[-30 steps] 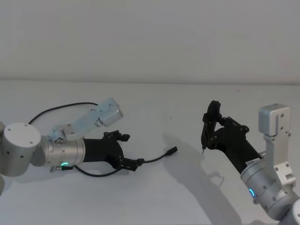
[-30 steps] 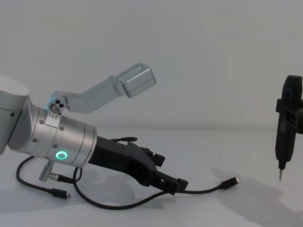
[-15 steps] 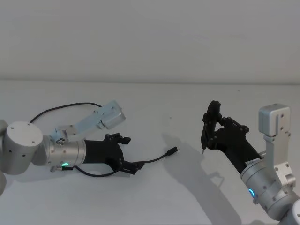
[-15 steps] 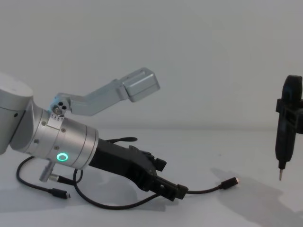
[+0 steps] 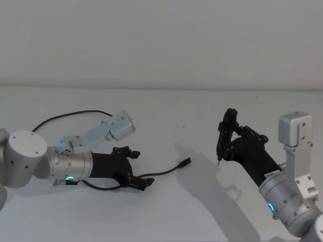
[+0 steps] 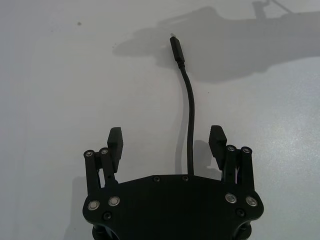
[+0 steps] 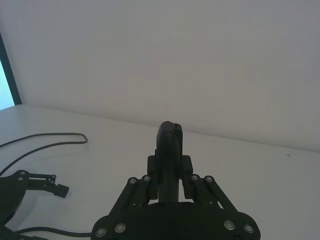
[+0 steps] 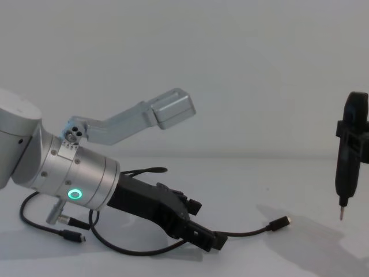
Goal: Pick up the data cable with the one hand.
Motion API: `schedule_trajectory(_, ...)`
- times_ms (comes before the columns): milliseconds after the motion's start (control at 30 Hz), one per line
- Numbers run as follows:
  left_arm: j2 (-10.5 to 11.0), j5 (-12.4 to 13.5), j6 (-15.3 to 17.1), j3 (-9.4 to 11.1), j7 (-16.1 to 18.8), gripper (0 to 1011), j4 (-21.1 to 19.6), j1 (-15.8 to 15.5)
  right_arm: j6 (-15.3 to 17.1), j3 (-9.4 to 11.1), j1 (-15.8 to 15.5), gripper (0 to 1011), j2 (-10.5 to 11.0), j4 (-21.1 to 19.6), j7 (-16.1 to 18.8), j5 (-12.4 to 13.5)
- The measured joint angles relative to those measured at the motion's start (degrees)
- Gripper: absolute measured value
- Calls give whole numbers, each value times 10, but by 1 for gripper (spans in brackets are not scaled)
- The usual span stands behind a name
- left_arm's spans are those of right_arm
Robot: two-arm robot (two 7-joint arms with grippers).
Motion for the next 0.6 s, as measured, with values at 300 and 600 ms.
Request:
schedule_trajectory(300,0,0,7,1,0,998,0,-1,0,0,0,275,0,0,0,0)
schedule_trajectory(600,0,0,10,2,0,806,1,-1,0,0,0,275,0,0,0,0)
